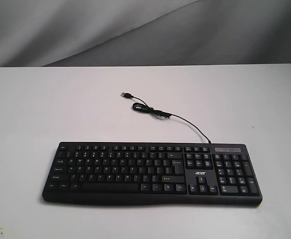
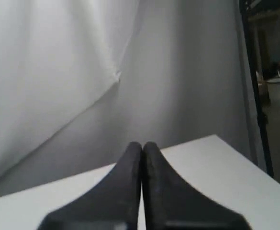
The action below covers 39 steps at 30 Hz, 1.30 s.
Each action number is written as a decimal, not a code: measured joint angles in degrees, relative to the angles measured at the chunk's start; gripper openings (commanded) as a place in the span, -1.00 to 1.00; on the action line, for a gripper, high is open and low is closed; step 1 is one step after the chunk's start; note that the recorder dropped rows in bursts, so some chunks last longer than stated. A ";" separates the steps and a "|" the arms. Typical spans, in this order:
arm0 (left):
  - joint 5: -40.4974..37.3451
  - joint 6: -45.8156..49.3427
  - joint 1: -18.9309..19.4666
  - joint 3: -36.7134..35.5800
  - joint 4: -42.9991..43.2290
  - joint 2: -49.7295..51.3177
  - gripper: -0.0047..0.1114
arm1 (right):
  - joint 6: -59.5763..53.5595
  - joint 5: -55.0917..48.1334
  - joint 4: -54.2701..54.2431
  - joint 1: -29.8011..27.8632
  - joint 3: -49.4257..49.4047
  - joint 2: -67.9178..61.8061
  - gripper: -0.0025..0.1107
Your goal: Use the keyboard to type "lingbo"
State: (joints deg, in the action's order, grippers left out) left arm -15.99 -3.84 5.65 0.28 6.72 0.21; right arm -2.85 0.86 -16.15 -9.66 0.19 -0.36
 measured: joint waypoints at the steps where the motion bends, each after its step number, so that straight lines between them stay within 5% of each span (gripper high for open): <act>1: 0.00 0.00 0.00 0.00 0.00 0.00 -0.91 | 0.00 1.02 -0.41 0.00 0.00 0.00 -0.96; 8: 0.00 0.00 0.00 0.00 0.00 0.00 -0.91 | 0.56 9.84 -1.86 0.00 0.00 0.00 -0.96; 13: 0.00 0.00 0.00 0.00 0.00 0.00 -0.91 | 11.56 17.88 -4.44 0.00 0.00 0.12 -0.96; 22: 0.00 0.00 0.00 0.00 0.00 0.00 -0.91 | 33.15 17.37 20.03 1.67 12.88 -3.79 -0.96; 33: 0.00 0.00 0.00 0.00 0.00 0.00 -0.91 | 39.38 19.35 42.28 1.67 35.17 -35.00 -0.96; 39: 0.00 0.00 0.00 0.00 0.00 0.00 -0.91 | 38.54 2.25 48.92 3.00 51.66 -53.65 -0.96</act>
State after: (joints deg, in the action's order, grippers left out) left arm -15.99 -3.84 5.65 0.28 6.72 0.21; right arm 35.69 3.11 32.77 -6.66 51.85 -54.00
